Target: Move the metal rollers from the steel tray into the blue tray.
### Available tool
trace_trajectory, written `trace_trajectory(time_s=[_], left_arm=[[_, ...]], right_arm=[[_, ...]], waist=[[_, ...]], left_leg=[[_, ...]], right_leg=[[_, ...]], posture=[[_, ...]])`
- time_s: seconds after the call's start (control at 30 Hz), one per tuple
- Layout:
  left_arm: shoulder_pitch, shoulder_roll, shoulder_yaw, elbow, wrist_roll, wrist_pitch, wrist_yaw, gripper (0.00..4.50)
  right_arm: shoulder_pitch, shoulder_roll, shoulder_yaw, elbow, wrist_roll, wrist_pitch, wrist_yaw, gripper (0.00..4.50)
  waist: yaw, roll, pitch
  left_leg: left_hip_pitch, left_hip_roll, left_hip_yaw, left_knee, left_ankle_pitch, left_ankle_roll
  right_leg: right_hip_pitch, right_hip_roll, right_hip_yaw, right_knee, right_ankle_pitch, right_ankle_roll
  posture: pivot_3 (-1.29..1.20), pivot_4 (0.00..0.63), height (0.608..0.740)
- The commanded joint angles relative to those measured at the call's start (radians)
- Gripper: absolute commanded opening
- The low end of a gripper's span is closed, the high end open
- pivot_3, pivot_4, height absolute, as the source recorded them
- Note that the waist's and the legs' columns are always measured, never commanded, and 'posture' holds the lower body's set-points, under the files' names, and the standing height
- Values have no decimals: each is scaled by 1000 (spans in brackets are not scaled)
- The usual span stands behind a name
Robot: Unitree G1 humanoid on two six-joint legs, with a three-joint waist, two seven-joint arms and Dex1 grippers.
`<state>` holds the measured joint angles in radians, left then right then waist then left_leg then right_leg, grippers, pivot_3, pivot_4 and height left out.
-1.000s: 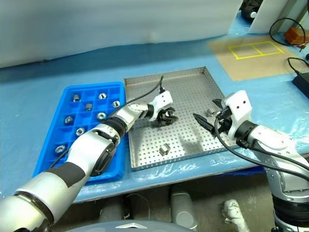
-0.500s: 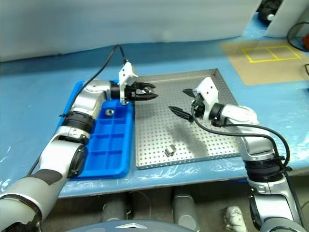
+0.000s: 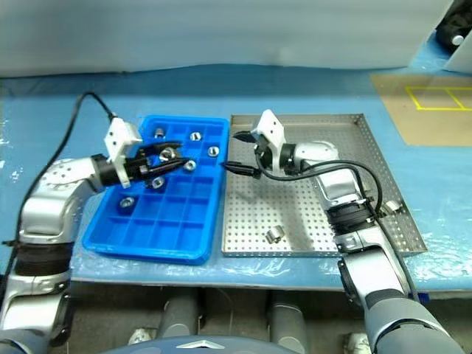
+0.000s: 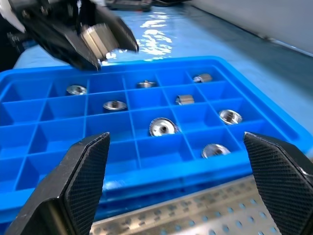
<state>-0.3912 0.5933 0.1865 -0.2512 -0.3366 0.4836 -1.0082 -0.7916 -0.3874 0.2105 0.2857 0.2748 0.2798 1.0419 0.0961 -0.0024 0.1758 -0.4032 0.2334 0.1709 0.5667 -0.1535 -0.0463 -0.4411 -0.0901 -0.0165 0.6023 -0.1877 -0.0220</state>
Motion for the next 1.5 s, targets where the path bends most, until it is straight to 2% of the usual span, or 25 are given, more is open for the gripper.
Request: trace_trajectory(time_s=[0.03, 0.17, 0.37, 0.73, 1.2, 1.3, 1.4, 1.5], left_arm=[[97, 62, 96, -121, -66, 35, 19, 1920], [245, 113, 176, -183, -105, 44, 26, 1920], [377, 116, 269, -207, -142, 35, 74, 1920], [514, 110, 214, -207, -155, -3, 71, 1920], [564, 126, 133, -156, -148, -29, 61, 1920], [551, 126, 136, -152, -152, -30, 69, 2709], [540, 132, 134, -157, -157, -20, 71, 3698], [504, 138, 138, -176, -169, -16, 82, 3698]], right_arm=[[-47, 25, -1, 44, -10, -58, 38, 4500], [-65, 54, 0, 88, -25, -85, 64, 4500], [-82, 74, -8, 124, -41, -106, 90, 4500], [-64, 69, -18, 97, -47, -90, 96, 4500], [-45, 53, -25, 49, -40, -54, 91, 4500], [-43, 52, -25, 48, -41, -54, 90, 4500], [-43, 52, -25, 49, -42, -54, 89, 4500], [-41, 54, -24, 49, -43, -54, 88, 4500]], waist=[[4, 0, 0], [10, 0, 0], [21, 0, 0], [31, 0, 0], [30, 0, 0], [30, 0, 0], [30, 0, 0], [30, 0, 0]], left_leg=[[1, 0, 0, 0, 1, -1], [2, 6, -1, -3, 4, -7], [1, 7, -2, -4, 5, -9], [1, 7, -2, -4, 5, -9], [2, 7, -2, -4, 5, -9], [2, 8, -2, -4, 5, -9], [2, 7, -2, -4, 5, -9], [2, 7, -2, -4, 5, -9]], right_leg=[[0, 0, 0, 3, -2, -1], [-1, 3, -5, 6, -2, -1], [-1, 3, -6, 6, -2, -2], [-1, 4, -6, 5, -3, -2], [-1, 5, -6, 6, -3, -2], [-1, 5, -6, 6, -3, -2], [-1, 5, -6, 6, -3, -2], [-1, 5, -6, 7, -3, -2]], posture=[[210, 150, 740], [243, 150, 740], [257, 150, 740], [229, 150, 740], [208, 150, 740], [208, 150, 740], [208, 150, 740], [205, 150, 740]])
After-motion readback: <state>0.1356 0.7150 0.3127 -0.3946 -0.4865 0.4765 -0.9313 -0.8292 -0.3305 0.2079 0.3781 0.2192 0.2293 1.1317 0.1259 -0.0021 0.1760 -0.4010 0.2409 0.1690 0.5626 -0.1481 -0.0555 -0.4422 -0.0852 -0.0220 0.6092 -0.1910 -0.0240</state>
